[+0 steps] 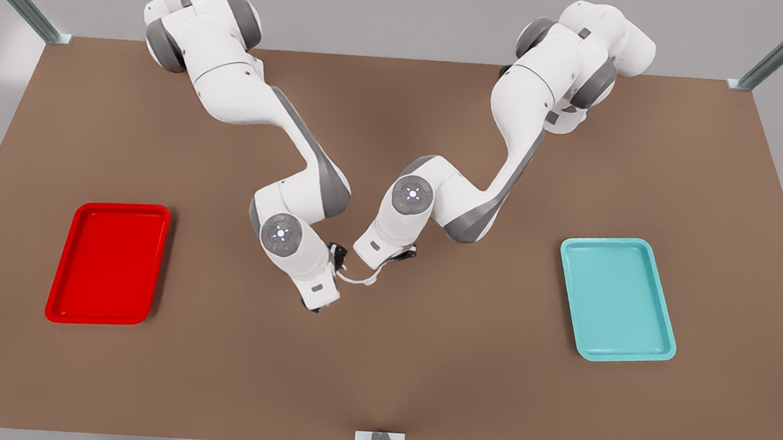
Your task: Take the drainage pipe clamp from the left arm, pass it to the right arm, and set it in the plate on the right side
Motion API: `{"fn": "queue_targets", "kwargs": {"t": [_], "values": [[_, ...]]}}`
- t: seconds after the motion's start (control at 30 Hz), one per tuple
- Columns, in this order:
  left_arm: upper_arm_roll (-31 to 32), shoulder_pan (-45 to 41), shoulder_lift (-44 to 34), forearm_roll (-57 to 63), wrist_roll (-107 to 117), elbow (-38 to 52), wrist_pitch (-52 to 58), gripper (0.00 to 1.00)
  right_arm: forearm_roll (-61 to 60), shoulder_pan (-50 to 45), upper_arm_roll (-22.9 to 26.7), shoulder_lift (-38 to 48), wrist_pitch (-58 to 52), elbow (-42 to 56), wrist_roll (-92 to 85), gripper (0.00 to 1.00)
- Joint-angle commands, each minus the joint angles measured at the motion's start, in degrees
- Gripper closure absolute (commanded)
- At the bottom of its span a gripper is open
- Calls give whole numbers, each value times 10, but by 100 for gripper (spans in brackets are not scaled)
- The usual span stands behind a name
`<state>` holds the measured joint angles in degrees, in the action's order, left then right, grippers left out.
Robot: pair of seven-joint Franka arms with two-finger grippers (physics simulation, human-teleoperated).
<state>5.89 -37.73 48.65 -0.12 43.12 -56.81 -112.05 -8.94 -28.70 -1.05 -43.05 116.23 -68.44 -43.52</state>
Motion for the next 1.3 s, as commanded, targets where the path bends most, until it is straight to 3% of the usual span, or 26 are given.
{"fn": "queue_targets", "kwargs": {"t": [0.0,0.27,0.37,0.43,0.5,0.9,0.93,1.07,1.27], "values": [[1,-1,-1,-1,-7,0,-1,79,-4,-3,-1,-5,7,6,11,0],[1,-1,0,-1,-6,0,-1,79,-4,-9,0,-17,21,13,23,2],[1,-2,0,-1,-6,0,-1,79,-4,-9,0,-17,21,13,20,50],[1,-1,1,-1,-6,0,-1,79,-4,-9,0,-17,21,13,20,53],[1,-3,1,-1,-6,0,-1,79,-4,-9,0,-16,21,13,20,79],[0,-4,0,-1,-7,0,-4,79,-5,-8,0,-13,17,14,19,79],[0,-4,0,-1,-8,0,-4,76,-4,-8,0,-13,16,14,19,79],[0,-4,1,1,-10,0,-5,47,-4,-7,0,-13,16,14,19,79],[-1,-3,-1,2,-10,-1,-3,44,-5,-7,0,-13,15,14,18,79]]}}
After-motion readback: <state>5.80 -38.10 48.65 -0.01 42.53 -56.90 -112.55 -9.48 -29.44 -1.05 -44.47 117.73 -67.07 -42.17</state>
